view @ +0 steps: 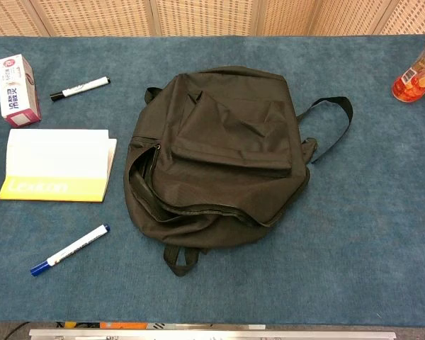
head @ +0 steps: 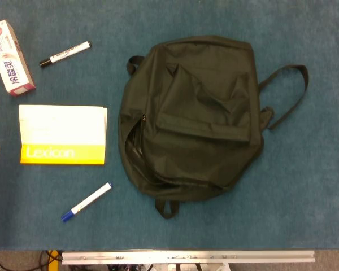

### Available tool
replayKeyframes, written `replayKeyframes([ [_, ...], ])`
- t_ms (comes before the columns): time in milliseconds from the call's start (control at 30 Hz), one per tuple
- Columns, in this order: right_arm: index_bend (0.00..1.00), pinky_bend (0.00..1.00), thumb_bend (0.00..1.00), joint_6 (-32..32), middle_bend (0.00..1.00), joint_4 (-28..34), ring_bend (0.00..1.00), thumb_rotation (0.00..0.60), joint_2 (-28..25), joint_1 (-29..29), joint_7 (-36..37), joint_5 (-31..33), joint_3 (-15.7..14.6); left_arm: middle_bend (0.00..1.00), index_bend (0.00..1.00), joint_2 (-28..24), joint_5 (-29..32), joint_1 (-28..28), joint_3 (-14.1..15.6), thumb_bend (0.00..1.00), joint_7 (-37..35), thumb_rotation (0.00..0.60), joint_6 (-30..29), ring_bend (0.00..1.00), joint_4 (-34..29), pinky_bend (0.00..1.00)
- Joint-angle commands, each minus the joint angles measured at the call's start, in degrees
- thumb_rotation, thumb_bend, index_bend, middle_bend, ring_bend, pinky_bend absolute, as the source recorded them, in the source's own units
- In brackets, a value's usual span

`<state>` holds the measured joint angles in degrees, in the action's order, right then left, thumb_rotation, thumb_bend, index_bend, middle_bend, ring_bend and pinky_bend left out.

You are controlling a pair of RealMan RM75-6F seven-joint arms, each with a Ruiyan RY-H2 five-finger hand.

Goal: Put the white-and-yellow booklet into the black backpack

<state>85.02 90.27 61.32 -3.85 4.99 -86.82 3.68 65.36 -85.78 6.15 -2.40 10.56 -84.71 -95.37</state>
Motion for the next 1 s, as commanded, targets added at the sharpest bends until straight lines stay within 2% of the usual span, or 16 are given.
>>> replayKeyframes([
  [33, 0.21, 0.19, 0.17, -0.1, 0.32, -0.03, 0.19, 0.6, 0.05, -0.08, -0.03, 0.02, 0.02, 0.12, 0.17, 0.11, 0.11, 0.12, 0.03, 0.22, 0.06, 0.6, 0.27, 0.13, 0.08, 0.03],
  [600, 0.21, 0.19, 0.17, -1.08, 0.32, -0.09, 0.19, 0.6, -1.74, -2.22, 2.33, 1.61, 2.78, 0.11, 0.17, -0.45, -1.35, 0.97, 1.18, 0.22, -0.64, 0.6, 2.06, 0.13, 0.53, 0.03],
  [1000, 0.21, 0.19, 0.17, -3.01, 0.32, 0.16, 0.19, 0.6, -1.53, -4.02, 1.33, 2.13, 3.33, 0.11, 0.17, -0.71, -0.98, 3.23, 4.28, 0.22, 0.7, 0.6, 9.99, 0.13, 1.3, 0.03],
])
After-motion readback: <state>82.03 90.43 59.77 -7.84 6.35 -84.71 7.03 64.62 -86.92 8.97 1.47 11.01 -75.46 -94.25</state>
